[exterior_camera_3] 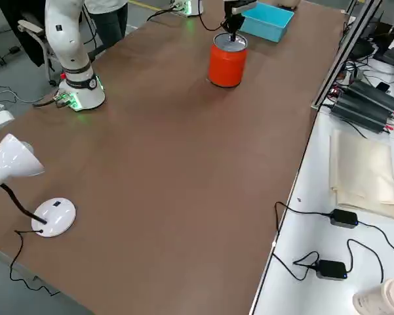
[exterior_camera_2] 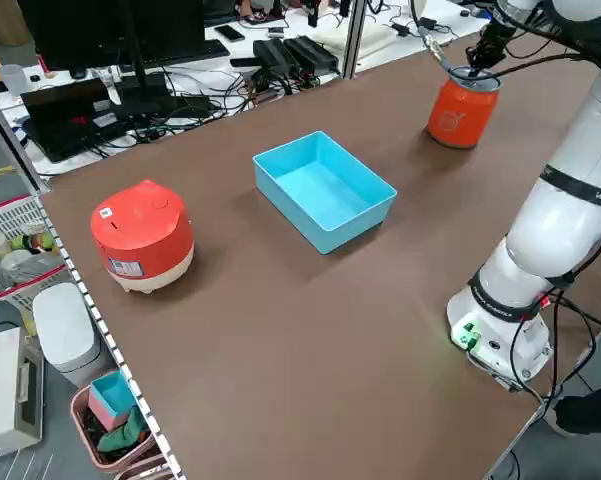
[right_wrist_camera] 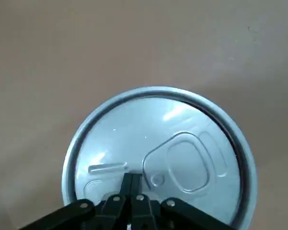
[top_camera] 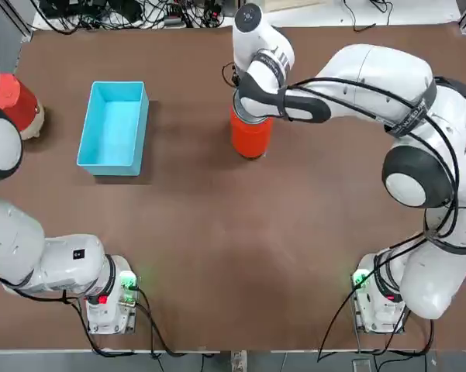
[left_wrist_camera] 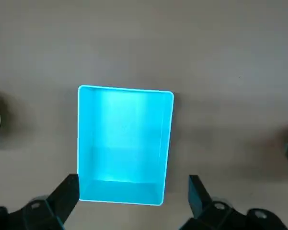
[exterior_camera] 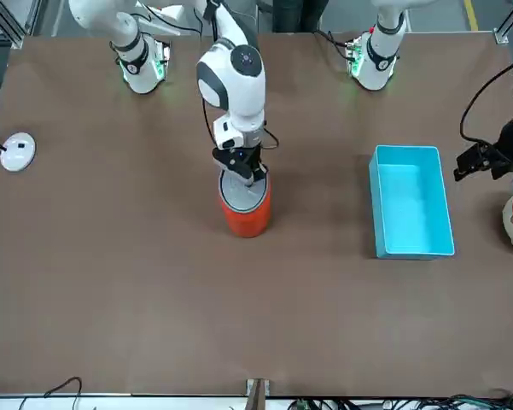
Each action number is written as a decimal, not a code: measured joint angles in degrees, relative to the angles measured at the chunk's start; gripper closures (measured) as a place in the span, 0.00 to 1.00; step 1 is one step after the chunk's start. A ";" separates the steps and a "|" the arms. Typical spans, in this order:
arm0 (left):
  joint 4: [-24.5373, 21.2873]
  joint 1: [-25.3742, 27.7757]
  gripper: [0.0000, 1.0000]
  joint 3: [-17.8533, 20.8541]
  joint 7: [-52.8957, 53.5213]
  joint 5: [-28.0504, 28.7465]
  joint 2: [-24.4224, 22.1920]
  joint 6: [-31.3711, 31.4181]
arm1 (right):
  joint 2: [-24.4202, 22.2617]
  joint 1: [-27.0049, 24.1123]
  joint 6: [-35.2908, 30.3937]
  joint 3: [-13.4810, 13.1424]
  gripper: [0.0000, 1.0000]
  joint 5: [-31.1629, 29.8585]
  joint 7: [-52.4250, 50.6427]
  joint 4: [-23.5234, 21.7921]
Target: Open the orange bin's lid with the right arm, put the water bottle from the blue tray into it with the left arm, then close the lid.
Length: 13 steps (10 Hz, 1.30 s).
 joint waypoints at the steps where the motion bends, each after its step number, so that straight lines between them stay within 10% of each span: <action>1: 0.01 0.21 0.00 0.06 0.01 0.00 -0.01 0.00 | 0.04 0.14 0.04 0.00 0.98 -0.58 0.53 0.02; 8: -0.01 0.28 0.00 0.01 0.00 0.00 -0.44 -0.02 | -0.83 -0.72 -11.30 -0.59 0.99 2.63 -6.08 4.44; 13: -0.08 0.23 0.00 -0.10 0.00 -0.01 -0.44 -0.06 | -13.44 -13.40 -31.47 -1.65 0.98 7.53 -30.04 8.22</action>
